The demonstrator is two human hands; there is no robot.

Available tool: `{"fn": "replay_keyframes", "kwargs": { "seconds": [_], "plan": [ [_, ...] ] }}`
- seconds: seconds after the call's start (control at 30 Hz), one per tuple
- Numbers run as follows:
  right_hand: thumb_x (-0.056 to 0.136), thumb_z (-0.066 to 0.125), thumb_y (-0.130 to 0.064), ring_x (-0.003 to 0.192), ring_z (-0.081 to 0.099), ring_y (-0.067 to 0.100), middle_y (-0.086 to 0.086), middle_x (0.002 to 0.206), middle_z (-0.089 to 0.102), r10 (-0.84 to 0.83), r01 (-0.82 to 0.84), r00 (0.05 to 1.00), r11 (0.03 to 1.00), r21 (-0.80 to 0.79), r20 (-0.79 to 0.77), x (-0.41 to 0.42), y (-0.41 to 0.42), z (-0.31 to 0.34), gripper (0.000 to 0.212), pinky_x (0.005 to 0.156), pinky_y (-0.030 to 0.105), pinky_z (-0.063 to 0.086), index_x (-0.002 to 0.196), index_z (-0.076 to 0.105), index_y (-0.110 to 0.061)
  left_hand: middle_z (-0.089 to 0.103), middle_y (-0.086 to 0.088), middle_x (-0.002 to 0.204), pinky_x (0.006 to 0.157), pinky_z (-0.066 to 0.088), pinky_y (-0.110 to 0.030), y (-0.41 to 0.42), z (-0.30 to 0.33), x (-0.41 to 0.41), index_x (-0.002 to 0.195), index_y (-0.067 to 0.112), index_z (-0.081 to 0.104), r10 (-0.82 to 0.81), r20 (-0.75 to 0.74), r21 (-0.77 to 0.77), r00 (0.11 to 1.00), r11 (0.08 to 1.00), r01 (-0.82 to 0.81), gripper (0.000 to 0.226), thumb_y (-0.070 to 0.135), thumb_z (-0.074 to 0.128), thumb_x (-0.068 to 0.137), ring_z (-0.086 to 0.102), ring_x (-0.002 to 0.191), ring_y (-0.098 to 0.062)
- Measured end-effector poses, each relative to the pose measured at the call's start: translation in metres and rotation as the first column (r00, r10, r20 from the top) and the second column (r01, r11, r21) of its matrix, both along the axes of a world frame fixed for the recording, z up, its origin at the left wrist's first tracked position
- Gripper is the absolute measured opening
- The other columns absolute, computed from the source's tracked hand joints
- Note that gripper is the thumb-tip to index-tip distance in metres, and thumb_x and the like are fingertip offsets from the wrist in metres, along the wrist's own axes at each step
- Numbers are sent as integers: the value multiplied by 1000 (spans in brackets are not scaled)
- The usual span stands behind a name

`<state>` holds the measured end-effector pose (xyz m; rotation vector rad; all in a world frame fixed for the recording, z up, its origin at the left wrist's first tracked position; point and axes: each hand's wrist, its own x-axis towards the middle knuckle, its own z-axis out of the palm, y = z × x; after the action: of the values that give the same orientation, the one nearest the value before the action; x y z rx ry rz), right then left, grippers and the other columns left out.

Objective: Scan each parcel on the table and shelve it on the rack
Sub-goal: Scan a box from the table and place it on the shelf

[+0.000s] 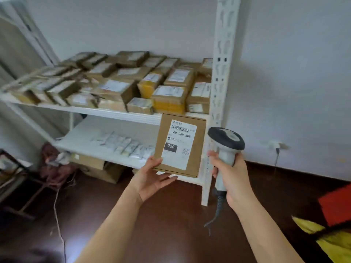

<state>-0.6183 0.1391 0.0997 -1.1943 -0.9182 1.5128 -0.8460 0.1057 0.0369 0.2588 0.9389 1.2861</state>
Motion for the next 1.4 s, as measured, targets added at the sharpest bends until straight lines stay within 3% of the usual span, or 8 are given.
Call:
{"fn": "replay_keyframes", "kwargs": {
  "seconds": [0.1, 0.2, 0.47, 0.57, 0.83, 1.0, 1.17, 1.4],
  "plan": [
    [89, 68, -7, 54, 52, 9, 0, 99, 74, 116, -117, 993, 992, 43, 30, -87, -10, 13, 30, 60, 27, 48, 112, 56, -23, 59, -18, 131, 87, 53, -53, -39, 10, -82, 140, 14, 50, 224, -9, -13, 974, 974, -224, 91, 19, 90, 57, 63, 111, -39],
    [89, 65, -3, 56, 53, 10, -4, 97, 75, 216, -219, 975, 973, 69, 54, -161, -15, 24, 33, 61, 28, 48, 112, 55, -24, 64, -16, 115, 94, 50, -59, -68, 14, -143, 133, 10, 54, 402, 16, -25, 916, 916, -401, 66, 18, 77, 72, 62, 110, -37],
    [88, 62, 2, 56, 52, 11, 0, 97, 73, 391, -394, 919, 905, 158, 55, -337, -2, 32, 32, 63, 31, 47, 106, 55, -23, 60, -17, 118, 99, 47, -58, -97, 20, -292, 119, 12, 58, 689, 51, -38, 722, 724, -689, 41, 21, 62, 79, 57, 121, -41],
    [87, 64, 2, 58, 54, 11, 0, 97, 72, 444, -445, 895, 882, 158, 45, -405, 17, 30, 30, 63, 28, 48, 101, 57, -24, 63, -15, 110, 94, 49, -55, -86, 28, -360, 112, 10, 59, 741, 27, -11, 671, 672, -741, 30, 24, 56, 85, 58, 114, -41],
    [89, 62, 1, 51, 51, 3, 0, 88, 67, 484, -489, 872, 867, 98, 70, -578, 75, 36, 17, 57, 22, 47, 100, 64, -11, 66, -15, 108, 89, 50, -53, -61, 48, -522, 116, 12, 60, 774, 20, 69, 633, 631, -773, 46, 24, 60, 72, 57, 112, -40],
    [89, 61, 1, 48, 51, 0, 2, 83, 65, 495, -508, 859, 856, 101, 129, -657, 92, 29, 16, 51, 16, 47, 101, 66, -8, 69, -12, 99, 95, 46, -50, -52, 41, -602, 108, 13, 63, 797, 31, 73, 604, 601, -796, 40, 25, 60, 69, 61, 101, -33],
    [88, 63, 2, 54, 52, 6, 4, 87, 66, 453, -474, 876, 872, 123, 165, -727, 104, 26, 19, 55, 23, 49, 97, 64, -14, 66, -11, 104, 84, 52, -46, -27, 34, -687, 111, 12, 59, 811, 44, 48, 583, 581, -812, 31, 25, 53, 84, 65, 92, -31],
    [86, 67, 0, 59, 52, 11, 3, 87, 68, 381, -409, 905, 903, 133, 191, -812, 113, 44, 19, 59, 27, 48, 100, 66, -13, 65, -10, 106, 93, 49, -41, 7, 59, -811, 105, 15, 61, 829, 72, 15, 554, 554, -832, 28, 34, 57, 86, 63, 96, -29]
  ]
}}
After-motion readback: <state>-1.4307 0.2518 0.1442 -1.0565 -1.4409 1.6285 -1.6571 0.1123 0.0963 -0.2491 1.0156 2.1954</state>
